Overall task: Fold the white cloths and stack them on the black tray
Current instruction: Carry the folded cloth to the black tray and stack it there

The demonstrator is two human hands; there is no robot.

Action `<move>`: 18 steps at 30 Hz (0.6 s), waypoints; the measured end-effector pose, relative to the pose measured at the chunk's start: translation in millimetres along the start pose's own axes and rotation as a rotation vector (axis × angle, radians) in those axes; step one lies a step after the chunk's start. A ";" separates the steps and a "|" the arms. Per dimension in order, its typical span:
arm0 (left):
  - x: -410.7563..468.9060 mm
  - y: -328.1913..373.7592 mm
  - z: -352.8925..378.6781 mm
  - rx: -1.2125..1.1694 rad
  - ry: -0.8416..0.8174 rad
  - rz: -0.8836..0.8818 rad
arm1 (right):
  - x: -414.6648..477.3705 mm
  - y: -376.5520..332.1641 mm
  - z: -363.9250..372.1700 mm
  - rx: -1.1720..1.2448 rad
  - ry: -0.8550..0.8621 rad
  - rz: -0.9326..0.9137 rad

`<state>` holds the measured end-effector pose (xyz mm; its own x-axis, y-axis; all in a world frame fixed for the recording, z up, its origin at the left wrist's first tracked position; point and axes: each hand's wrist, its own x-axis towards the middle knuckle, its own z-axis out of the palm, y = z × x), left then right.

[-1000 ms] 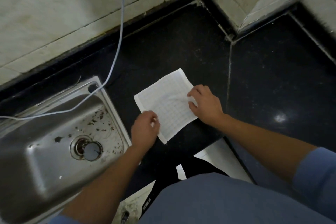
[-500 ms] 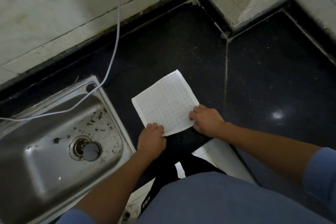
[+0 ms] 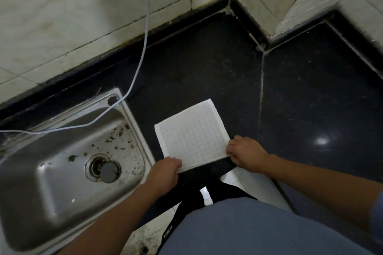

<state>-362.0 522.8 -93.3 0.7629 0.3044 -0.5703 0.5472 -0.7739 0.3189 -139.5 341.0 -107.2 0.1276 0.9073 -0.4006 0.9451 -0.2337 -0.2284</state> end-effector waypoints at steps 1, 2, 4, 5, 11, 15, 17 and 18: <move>-1.6 -1.3 1.0 -0.029 -0.016 -0.011 | -2.6 1.7 -4.7 0.048 -0.064 0.030; -2.0 -3.7 0.8 -0.071 -0.018 -0.026 | -3.2 4.0 -11.8 0.099 -0.118 0.058; 1.9 -11.6 -3.4 -0.159 0.013 -0.071 | 2.9 9.4 -28.6 0.206 -0.123 0.118; 6.0 -15.8 -8.5 -0.202 0.043 -0.099 | 9.4 12.4 -39.6 0.242 -0.087 0.143; 41.8 -39.1 -53.0 -0.339 0.260 -0.279 | 81.3 21.9 -86.9 0.334 0.127 0.249; 64.6 -49.5 -69.3 -0.380 0.289 -0.398 | 119.1 24.8 -84.0 0.322 0.106 0.337; 73.9 -53.1 -67.9 -0.370 0.280 -0.429 | 131.2 24.4 -78.7 0.299 0.101 0.368; 78.1 -54.2 -65.9 -0.361 0.277 -0.444 | 135.7 24.0 -75.5 0.287 0.103 0.377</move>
<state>-309.4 625.1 -105.3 0.4713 0.7229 -0.5052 0.8765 -0.3201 0.3595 -76.7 484.9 -100.1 0.4877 0.7675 -0.4160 0.7082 -0.6265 -0.3257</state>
